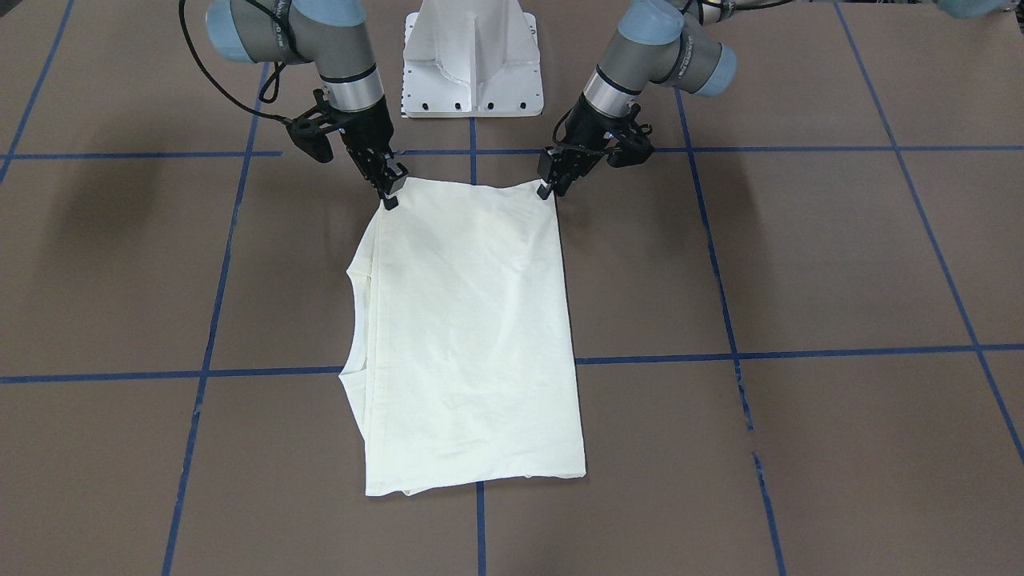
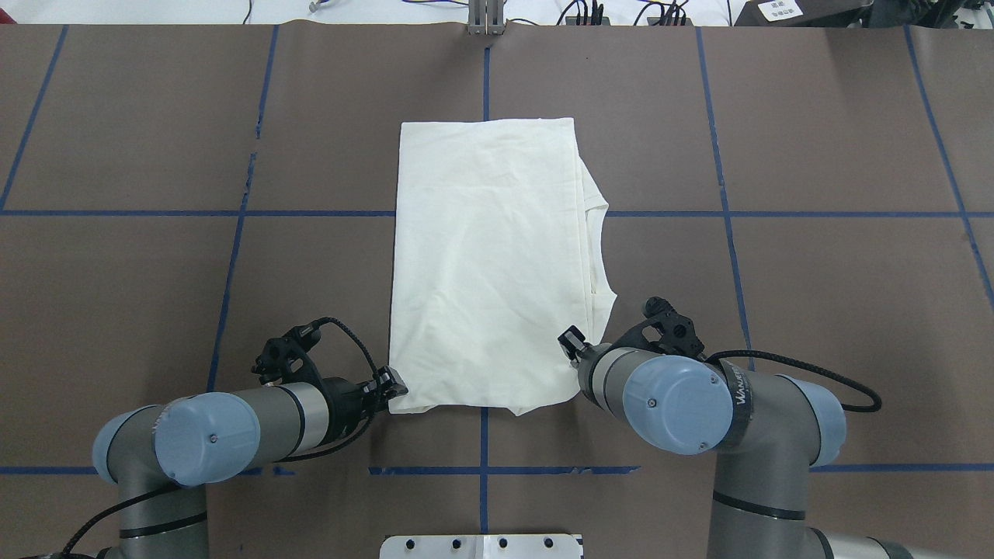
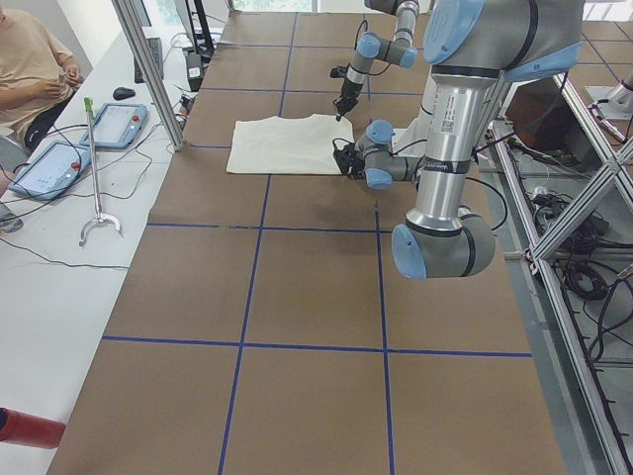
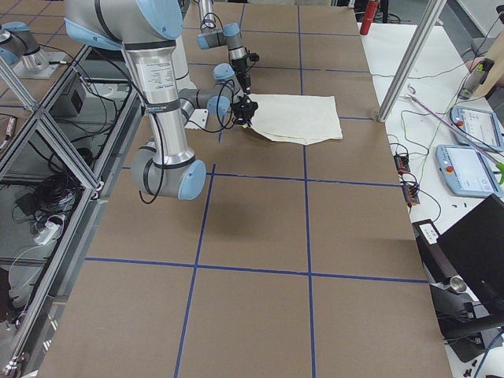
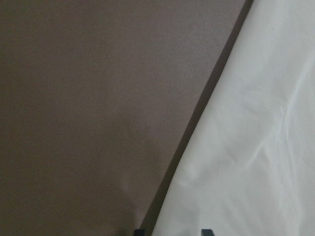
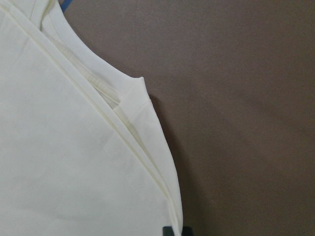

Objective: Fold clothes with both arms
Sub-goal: 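Lift the near shirt edge with both grippers and fold it away from the robot, then carry the held edge with both grippers onto the far edge of the shirt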

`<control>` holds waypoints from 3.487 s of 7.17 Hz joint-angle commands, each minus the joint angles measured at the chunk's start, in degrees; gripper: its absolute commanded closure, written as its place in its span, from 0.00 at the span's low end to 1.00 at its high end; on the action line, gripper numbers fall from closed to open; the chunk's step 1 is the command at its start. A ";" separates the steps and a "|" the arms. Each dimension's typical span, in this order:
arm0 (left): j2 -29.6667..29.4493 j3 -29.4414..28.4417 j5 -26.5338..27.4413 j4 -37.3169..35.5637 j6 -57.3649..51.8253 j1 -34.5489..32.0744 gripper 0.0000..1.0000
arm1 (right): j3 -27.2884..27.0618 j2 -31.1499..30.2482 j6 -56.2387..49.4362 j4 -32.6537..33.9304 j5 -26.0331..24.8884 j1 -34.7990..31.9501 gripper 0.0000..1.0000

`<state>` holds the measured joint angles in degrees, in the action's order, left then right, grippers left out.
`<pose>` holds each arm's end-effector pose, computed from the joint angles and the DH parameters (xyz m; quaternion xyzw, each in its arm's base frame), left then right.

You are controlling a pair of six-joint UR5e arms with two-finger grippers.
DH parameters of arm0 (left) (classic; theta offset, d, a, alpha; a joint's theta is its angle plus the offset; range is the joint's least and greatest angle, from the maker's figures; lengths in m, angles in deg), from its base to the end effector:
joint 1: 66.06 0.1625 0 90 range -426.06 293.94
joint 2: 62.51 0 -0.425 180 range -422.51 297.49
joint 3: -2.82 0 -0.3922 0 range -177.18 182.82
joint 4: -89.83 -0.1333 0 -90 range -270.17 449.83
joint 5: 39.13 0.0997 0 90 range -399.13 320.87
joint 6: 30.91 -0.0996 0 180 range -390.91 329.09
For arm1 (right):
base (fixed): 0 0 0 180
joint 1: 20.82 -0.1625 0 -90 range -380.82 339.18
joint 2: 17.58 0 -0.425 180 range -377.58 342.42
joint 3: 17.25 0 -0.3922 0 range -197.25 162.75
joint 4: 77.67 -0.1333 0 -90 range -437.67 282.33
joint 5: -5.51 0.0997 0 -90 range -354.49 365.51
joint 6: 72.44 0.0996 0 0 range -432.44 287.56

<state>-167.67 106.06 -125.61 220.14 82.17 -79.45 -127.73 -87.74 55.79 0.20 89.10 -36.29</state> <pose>0.5368 -0.2711 0.3294 -0.0224 0.5642 -0.2747 0.7783 -0.5229 -0.2946 0.2898 -0.0379 -0.4424 0.4266 0.7879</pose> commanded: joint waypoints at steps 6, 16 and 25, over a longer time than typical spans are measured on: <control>0.30 6.15 -0.62 -1.29 3.63 0.56 1.00 | -1.48 -0.16 0.17 0.00 -0.09 0.00 1.00; -10.93 10.35 -3.17 -23.44 -3.38 -6.99 1.00 | -7.23 0.01 -2.45 1.58 7.38 -8.96 1.00; -20.16 -9.28 -3.25 -11.66 -10.87 -16.92 1.00 | 5.09 6.61 -9.30 1.32 13.07 -17.29 1.00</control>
<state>-186.60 97.06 -128.79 208.33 71.49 -95.49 -124.11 -81.92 48.10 1.55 99.55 -51.57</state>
